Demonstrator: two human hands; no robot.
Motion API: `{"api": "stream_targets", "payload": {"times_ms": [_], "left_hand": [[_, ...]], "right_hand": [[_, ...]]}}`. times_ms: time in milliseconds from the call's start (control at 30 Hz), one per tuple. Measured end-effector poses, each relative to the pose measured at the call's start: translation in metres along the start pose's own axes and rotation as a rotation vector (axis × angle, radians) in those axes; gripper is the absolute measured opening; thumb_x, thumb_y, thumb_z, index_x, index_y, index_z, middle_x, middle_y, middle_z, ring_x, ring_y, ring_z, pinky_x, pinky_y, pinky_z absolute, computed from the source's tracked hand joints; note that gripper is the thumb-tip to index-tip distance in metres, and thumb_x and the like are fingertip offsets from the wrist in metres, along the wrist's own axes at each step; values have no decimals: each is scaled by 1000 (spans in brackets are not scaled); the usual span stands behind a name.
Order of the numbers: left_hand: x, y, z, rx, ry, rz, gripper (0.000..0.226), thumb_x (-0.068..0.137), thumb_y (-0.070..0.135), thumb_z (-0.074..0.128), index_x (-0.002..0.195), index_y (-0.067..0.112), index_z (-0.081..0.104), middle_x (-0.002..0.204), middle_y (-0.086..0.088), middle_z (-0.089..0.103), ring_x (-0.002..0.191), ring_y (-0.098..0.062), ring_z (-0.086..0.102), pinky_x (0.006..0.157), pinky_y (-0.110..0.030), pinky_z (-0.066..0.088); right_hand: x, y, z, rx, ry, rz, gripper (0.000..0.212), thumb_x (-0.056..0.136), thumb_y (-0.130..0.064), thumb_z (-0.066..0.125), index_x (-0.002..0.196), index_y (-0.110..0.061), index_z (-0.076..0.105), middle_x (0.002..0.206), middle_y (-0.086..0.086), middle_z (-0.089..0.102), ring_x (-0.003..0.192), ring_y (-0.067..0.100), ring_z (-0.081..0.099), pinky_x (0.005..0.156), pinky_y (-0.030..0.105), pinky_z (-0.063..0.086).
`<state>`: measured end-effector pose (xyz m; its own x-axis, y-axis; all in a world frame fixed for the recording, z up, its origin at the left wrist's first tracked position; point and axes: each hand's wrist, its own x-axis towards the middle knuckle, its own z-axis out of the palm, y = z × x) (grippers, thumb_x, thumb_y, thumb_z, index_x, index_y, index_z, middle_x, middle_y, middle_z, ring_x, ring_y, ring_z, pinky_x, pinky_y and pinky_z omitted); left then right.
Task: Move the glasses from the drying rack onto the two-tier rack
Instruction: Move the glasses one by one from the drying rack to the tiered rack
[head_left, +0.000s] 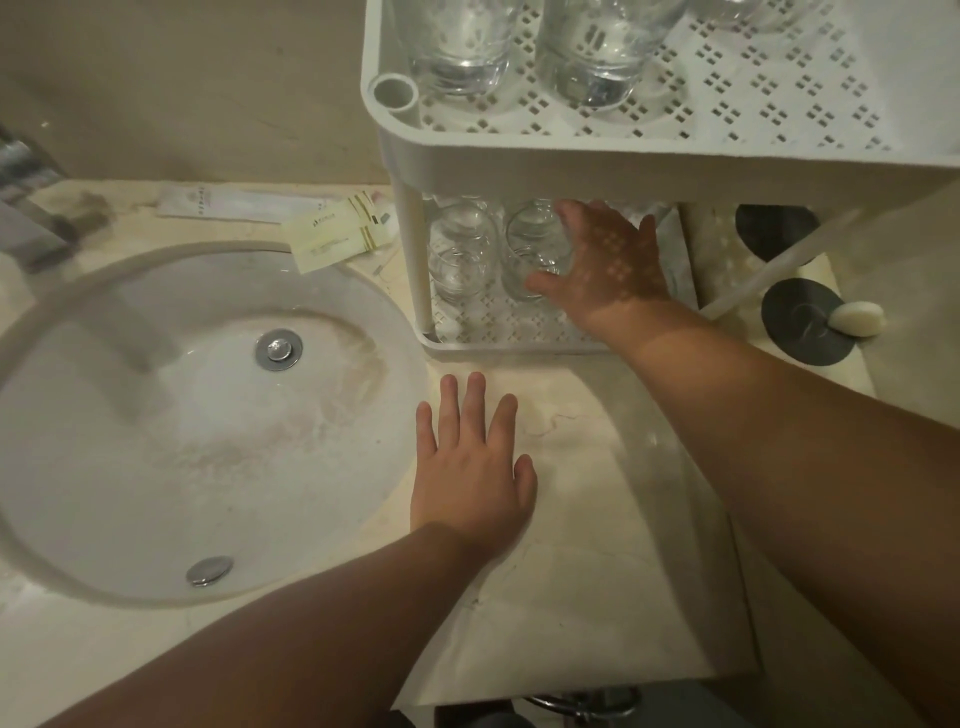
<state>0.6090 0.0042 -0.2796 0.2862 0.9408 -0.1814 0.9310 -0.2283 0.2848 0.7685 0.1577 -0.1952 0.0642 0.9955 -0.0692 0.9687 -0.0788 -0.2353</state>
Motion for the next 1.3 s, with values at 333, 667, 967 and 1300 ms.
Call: {"api": "stream_targets", "payload": {"times_ms": [333,667,967,1300], "left_hand": [[0,0,-2,10,-20,1,63,93,45,27,151,23,25,166,-14,6,152,-35,-12,121,-55,-4],[1,-1,-1,8,-40,0,62,93,46,29,152,24,27,166,-13,6,152,-34,-12,121,-57,-2],[2,-2,-3,-3,-51,0,62,93,46,31,151,24,27,166,-14,6,152,-35,-12,121,-57,-3],[2,-2,-3,0,-45,8,60,94,46,31,149,23,28,166,-15,9,152,-36,-8,120,-59,0]], "right_hand": [[-36,28,5,131,141,281,77,81,-38,71,148,-28,34,156,6,30,145,28,23,118,39,24],[-29,33,8,343,118,338,72,81,-33,75,143,-24,40,143,5,40,135,23,37,103,22,28],[-11,29,9,363,167,295,76,75,-34,81,140,-22,45,142,7,37,134,22,35,102,18,24],[1,30,21,279,171,329,93,75,-43,81,141,4,38,142,19,37,134,30,35,110,25,24]]}}
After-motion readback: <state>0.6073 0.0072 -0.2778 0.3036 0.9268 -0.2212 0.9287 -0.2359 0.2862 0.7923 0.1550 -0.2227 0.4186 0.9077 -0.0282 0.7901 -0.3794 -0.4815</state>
